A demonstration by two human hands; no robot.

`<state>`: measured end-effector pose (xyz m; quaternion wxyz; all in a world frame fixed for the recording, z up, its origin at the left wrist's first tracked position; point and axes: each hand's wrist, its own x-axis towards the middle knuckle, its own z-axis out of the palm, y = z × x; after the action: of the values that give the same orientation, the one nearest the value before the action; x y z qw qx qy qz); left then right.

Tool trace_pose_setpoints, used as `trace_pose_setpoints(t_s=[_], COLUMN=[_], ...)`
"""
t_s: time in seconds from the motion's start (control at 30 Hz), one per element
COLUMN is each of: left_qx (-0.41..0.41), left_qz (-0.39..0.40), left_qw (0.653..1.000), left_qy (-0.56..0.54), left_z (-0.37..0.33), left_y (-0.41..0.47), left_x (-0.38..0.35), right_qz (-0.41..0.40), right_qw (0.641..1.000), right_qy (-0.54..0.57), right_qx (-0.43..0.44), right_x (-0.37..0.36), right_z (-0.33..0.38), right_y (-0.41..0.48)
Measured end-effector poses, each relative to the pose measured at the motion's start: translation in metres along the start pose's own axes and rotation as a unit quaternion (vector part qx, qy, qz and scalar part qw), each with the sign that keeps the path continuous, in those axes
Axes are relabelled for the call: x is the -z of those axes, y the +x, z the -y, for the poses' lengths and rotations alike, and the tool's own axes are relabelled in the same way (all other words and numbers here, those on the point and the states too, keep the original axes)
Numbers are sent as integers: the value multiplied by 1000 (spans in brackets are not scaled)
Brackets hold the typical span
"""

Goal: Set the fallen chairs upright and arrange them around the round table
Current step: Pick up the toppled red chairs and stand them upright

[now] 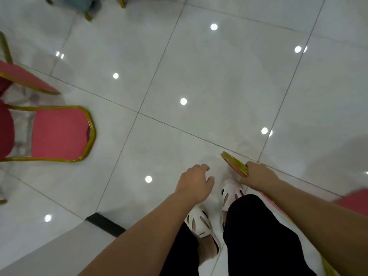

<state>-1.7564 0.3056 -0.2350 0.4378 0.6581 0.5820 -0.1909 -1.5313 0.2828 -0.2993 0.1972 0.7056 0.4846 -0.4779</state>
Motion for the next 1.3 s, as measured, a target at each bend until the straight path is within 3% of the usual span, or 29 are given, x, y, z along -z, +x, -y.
trace_pose_setpoints(t_s=[0.13,0.3,0.57,0.97,1.13,1.3], left_qx=[12,18,-50,-166,-229,-295], left_qz=[13,39,30,-2,25,12], left_qw=[1000,998,996,983,953,933], left_qy=[19,47,70,82,195,205], left_z=[15,11,-70,-201,-252,-309], left_y=[4,-7,-46,-131,-161,-192], left_x=[-13,-9,44,136,188,216], right_qz=[-45,-84,-81,-123,-155,-196], right_qw=[998,996,996,991,984,975], right_qy=[40,11,-27,23,60,91], right_qx=[-5,-23,-35,46,58,47], right_x=[-18,-19,25,179,231,263], right_z=[-2,-14,-43,-50,-57,-89], right_y=[16,-12,-102,-292,-383,-469])
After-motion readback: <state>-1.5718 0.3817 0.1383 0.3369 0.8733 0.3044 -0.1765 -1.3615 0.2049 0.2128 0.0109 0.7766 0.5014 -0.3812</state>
